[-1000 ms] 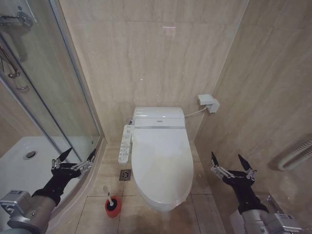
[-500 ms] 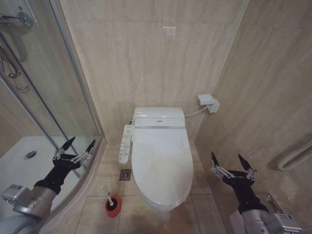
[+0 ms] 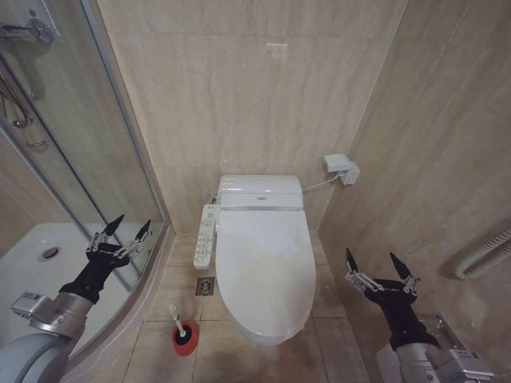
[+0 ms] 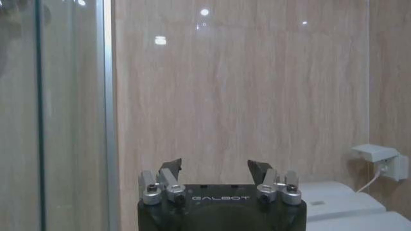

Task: Open the toilet lid, clean the toilet bowl with a toilet brush, close the toilet lid, and flush.

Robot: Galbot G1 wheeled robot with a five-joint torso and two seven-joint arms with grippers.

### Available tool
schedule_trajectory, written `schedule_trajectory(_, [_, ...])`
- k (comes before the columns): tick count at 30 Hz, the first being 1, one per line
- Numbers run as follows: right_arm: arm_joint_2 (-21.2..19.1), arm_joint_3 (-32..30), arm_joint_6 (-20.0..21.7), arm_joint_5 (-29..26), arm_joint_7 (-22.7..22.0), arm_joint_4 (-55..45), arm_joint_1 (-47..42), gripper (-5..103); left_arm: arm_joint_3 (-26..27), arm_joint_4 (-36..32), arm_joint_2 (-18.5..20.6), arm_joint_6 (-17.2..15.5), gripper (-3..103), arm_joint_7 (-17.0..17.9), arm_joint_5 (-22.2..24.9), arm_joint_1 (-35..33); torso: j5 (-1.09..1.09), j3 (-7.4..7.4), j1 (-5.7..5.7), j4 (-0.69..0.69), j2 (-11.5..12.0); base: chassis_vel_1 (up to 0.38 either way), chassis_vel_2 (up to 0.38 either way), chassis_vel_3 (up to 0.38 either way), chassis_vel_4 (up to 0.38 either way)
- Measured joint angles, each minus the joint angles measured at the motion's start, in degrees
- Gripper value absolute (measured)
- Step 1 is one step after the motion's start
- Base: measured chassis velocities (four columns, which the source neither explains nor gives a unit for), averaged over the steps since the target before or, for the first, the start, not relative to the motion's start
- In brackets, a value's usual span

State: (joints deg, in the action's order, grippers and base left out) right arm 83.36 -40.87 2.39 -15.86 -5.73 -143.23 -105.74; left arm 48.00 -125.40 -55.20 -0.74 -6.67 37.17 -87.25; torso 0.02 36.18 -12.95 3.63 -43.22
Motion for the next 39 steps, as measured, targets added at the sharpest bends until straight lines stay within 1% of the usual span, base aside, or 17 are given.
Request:
schedule_trajectory(1, [0.01, 0.0, 0.0, 0.0, -0.01, 0.0, 0.0, 100, -1.65, 2.41, 1.32, 0.48, 74, -0.04, 0.52, 2.38, -0.07, 0.01, -0.01, 0.13, 0.0, 0.0, 0.0, 0.0, 0.0])
schedule_trajectory(3, [0.0, 0.0, 0.0, 0.0, 0.02, 0.0, 0.01, 100, -2.06, 2.82, 1.54, 0.65, 74, -0.09, 0.61, 3.21, -0.04, 0.0, -0.02, 0.06, 0.0, 0.0, 0.0, 0.0, 0.0])
schedule_trajectory(4, [0.0, 0.0, 0.01, 0.0, 0.0, 0.0, 0.0, 100, -3.69, 4.57, 2.32, 0.98, 74, -0.13, 1.17, 4.67, 0.07, 0.0, 0.0, -0.01, 0.0, 0.0, 0.0, 0.0, 0.0])
schedule_trajectory(6, [0.0, 0.0, 0.01, 0.0, 0.0, 0.0, 0.0, 100, -7.77, 8.99, 4.43, 1.95, 72, -0.2, 2.71, 8.71, -0.09, 0.0, 0.0, 0.04, 0.0, 0.0, 0.0, 0.0, 0.0])
schedule_trajectory(8, [0.0, 0.0, 0.01, 0.0, 0.01, 0.0, 0.0, 100, -10.16, 11.56, 5.75, 2.58, 72, -0.23, 3.61, 11.17, -0.02, 0.0, 0.0, 0.04, 0.0, 0.0, 0.0, 0.0, 0.0])
schedule_trajectory(9, [0.0, 0.0, 0.01, 0.0, 0.01, 0.0, 0.0, 100, -11.38, 12.96, 6.47, 2.9, 72, -0.23, 4.11, 12.46, 0.01, 0.0, -0.01, 0.09, 0.0, 0.0, 0.0, 0.0, 0.0])
schedule_trajectory(10, [0.0, 0.0, 0.01, 0.0, 0.01, 0.0, 0.0, 100, -12.12, 13.63, 6.78, 3.07, 72, -0.25, 4.39, 13.07, -0.06, 0.01, -0.01, 0.08, 0.0, 0.0, 0.0, 0.0, 0.0])
schedule_trajectory(15, [0.0, 0.0, 0.01, 0.0, 0.0, 0.0, 0.0, 100, -12.48, 13.98, 6.93, 3.19, 72, -0.25, 4.53, 13.3, -0.02, 0.0, -0.01, 0.01, 0.0, 0.0, 0.0, 0.0, 0.0])
schedule_trajectory(17, [0.0, 0.0, 0.01, 0.0, 0.01, 0.0, 0.0, 100, -14.99, 16.31, 7.45, 3.92, 72, -0.61, 4.74, 15.54, 0.0, 0.0, 0.0, -0.03, -0.01, 0.0, 0.0, 0.0, 0.0])
schedule_trajectory(19, [0.0, 0.0, 0.01, 0.0, 0.01, 0.0, 0.0, 100, -16.64, 17.95, 7.71, 4.38, 72, -0.86, 4.86, 17.01, 0.0, 0.0, 0.0, 0.0, -0.01, 0.0, 0.0, 0.0, 0.0])
schedule_trajectory(20, [0.01, 0.0, 0.0, 0.0, 0.01, 0.0, 0.0, 100, -20.15, 20.92, 8.24, 5.3, 70, -1.44, 5.03, 20.17, -0.07, 0.01, -0.01, 0.1, -0.01, 0.0, 0.0, 0.0, 0.0])
schedule_trajectory(21, [0.01, 0.0, 0.01, 0.0, 0.01, 0.0, 0.0, 100, -21.24, 21.87, 8.38, 5.62, 70, -1.63, 5.1, 21.16, -0.08, 0.01, -0.02, 0.12, 0.0, 0.0, 0.0, 0.0, 0.0])
schedule_trajectory(25, [0.0, 0.0, 0.01, 0.0, 0.01, 0.0, 0.0, 100, -22.12, 22.59, 8.51, 5.96, 70, -1.81, 5.16, 22.0, -0.02, 0.01, -0.02, 0.04, 0.0, 0.0, 0.0, 0.0, 0.0])
schedule_trajectory(26, [0.0, 0.0, 0.01, -0.01, 0.01, 0.0, 0.0, 100, -22.13, 22.6, 8.51, 5.96, 63, -1.82, 5.17, 21.99, -0.04, 0.0, -0.01, 0.0, -0.01, 0.0, 0.0, 0.0, 0.0])
schedule_trajectory(31, [0.0, 0.0, 0.01, 0.0, 0.01, 0.0, 0.0, 100, -23.74, 24.37, 8.46, 6.37, 63, -2.08, 5.18, 23.68, -0.01, -0.01, 0.0, -0.01, -0.01, 0.0, 0.0, 0.0, 0.0])
schedule_trajectory(35, [0.0, 0.0, 0.01, 0.0, 0.01, 0.0, 0.0, 100, -30.29, 31.91, 7.73, 7.79, 60, -3.27, 4.92, 31.82, -0.05, 0.01, -0.01, 0.12, -0.01, 0.0, 0.0, 0.0, 0.0])
schedule_trajectory(39, [0.0, 0.0, 0.01, -0.01, 0.01, 0.0, 0.0, 100, -30.99, 32.83, 7.61, 8.0, 60, -3.42, 4.83, 32.76, -0.03, 0.01, -0.01, 0.03, 0.0, 0.0, 0.0, 0.0, 0.0])
